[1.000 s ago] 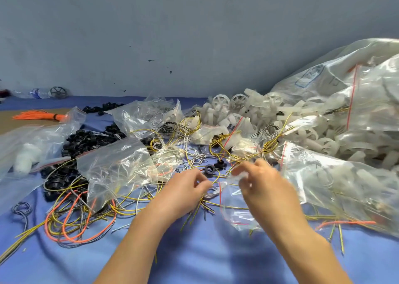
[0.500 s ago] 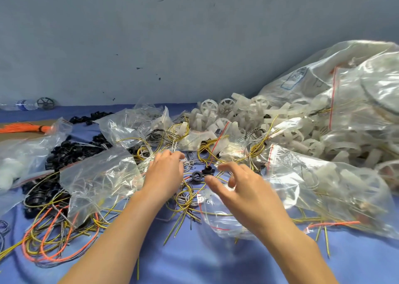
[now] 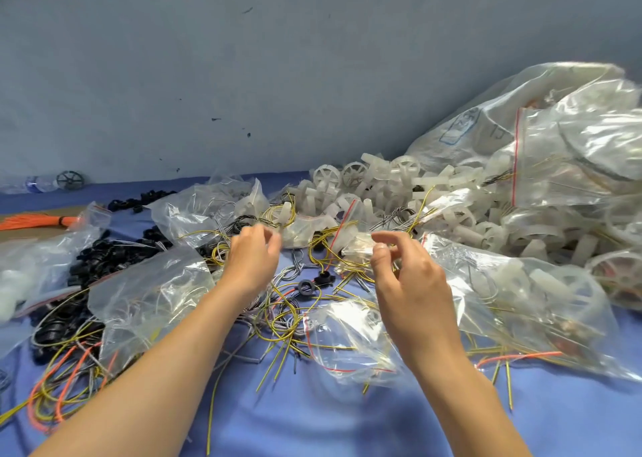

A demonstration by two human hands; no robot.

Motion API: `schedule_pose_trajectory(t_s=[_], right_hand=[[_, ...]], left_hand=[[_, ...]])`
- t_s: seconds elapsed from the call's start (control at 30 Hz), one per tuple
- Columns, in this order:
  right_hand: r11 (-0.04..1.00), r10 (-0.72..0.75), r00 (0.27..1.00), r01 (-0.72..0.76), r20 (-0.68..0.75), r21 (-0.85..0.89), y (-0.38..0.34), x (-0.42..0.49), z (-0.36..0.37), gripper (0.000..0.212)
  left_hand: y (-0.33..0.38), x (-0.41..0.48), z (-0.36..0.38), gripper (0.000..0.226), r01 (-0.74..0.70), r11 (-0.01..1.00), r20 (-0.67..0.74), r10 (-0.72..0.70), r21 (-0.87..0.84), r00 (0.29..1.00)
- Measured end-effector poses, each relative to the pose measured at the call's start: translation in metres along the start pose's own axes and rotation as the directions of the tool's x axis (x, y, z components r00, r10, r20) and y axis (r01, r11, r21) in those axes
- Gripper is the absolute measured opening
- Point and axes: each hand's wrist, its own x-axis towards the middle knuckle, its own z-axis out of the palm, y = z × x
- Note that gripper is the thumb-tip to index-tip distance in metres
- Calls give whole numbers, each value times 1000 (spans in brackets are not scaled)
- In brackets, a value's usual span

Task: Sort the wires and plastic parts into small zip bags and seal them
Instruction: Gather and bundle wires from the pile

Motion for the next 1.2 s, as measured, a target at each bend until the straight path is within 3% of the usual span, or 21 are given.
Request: schedule_pose_trajectory(t_s=[0.1, 0.2, 0.3, 0.4, 0.57, 0.77, 0.87, 0.97, 1.1, 1.2], right_hand=[[997, -44, 998, 46, -43, 57, -5, -5, 2, 25], [990, -111, 991, 117, -73, 79, -13, -13, 3, 40], [978, -197, 975, 203, -106, 49, -19, -26, 5, 51], [927, -331, 943, 317, -40, -199, -19, -34, 6, 52], [810, -410, 896, 443, 171, -384, -14, -36, 16, 19], [936, -239, 964, 260, 112, -237, -16, -24, 19, 13], [952, -170, 980, 190, 102, -240, -16, -20, 17, 18], [942, -145, 985, 166, 92, -292, -16, -19, 13, 16], [906, -135, 990, 141, 44, -399, -13, -14, 7, 15], [914, -96, 995, 90, 7, -396, -13, -6, 2, 18]], left_hand=[[24, -19, -32, 21, -89, 939, -202, 21, -333, 979], [36, -55, -52, 16, -232, 922, -256, 154, -310, 954], [37, -84, -59, 15, -301, 928, -130, 278, -220, 952], [36, -96, -63, 22, -405, 910, 109, 413, -84, 904], [40, -100, -66, 27, -441, 878, 112, 464, -186, 879], [29, -97, -65, 20, -250, 898, 155, 322, -361, 934], [20, -100, -61, 21, -226, 884, 211, 332, -408, 919], [10, -102, -53, 24, -212, 868, 133, 299, -450, 945], [4, -91, -53, 22, -283, 931, 16, 294, -231, 956], [5, -86, -58, 22, -288, 934, -59, 282, -209, 957]])
